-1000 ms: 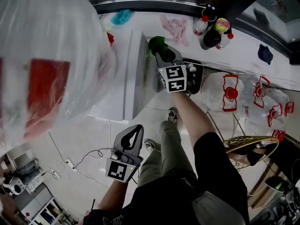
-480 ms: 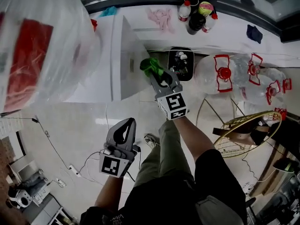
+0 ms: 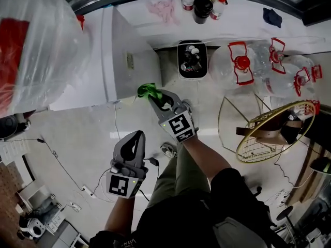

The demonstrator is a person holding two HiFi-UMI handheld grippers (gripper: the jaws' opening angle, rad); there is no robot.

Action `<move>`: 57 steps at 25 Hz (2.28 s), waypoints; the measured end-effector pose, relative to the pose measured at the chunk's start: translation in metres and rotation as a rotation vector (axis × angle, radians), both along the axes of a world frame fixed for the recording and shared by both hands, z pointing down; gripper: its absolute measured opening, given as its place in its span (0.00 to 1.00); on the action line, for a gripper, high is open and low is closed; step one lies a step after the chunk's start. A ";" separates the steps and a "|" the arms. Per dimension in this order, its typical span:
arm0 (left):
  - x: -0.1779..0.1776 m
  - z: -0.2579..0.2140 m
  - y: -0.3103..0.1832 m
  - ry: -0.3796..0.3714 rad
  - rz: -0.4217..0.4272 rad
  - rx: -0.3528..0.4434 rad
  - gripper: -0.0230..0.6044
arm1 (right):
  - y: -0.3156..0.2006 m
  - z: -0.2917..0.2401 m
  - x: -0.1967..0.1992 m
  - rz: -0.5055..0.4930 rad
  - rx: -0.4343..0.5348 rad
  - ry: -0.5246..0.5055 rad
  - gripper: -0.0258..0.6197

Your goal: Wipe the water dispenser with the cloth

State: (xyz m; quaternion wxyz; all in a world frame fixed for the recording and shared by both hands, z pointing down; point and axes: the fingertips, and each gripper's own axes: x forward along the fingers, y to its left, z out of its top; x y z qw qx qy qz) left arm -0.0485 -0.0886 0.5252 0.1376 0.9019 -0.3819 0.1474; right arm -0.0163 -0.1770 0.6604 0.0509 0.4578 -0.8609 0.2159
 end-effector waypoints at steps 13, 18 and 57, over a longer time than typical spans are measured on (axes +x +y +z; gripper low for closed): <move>0.013 0.018 -0.045 0.013 -0.079 -0.041 0.04 | -0.108 0.034 0.009 -0.011 -0.026 0.031 0.16; 0.019 0.020 -0.061 0.020 -0.111 -0.057 0.04 | -0.167 0.036 0.021 0.014 -0.009 0.044 0.16; -0.006 0.039 0.001 -0.013 0.002 -0.060 0.04 | 0.009 0.080 -0.004 0.001 -0.070 0.051 0.16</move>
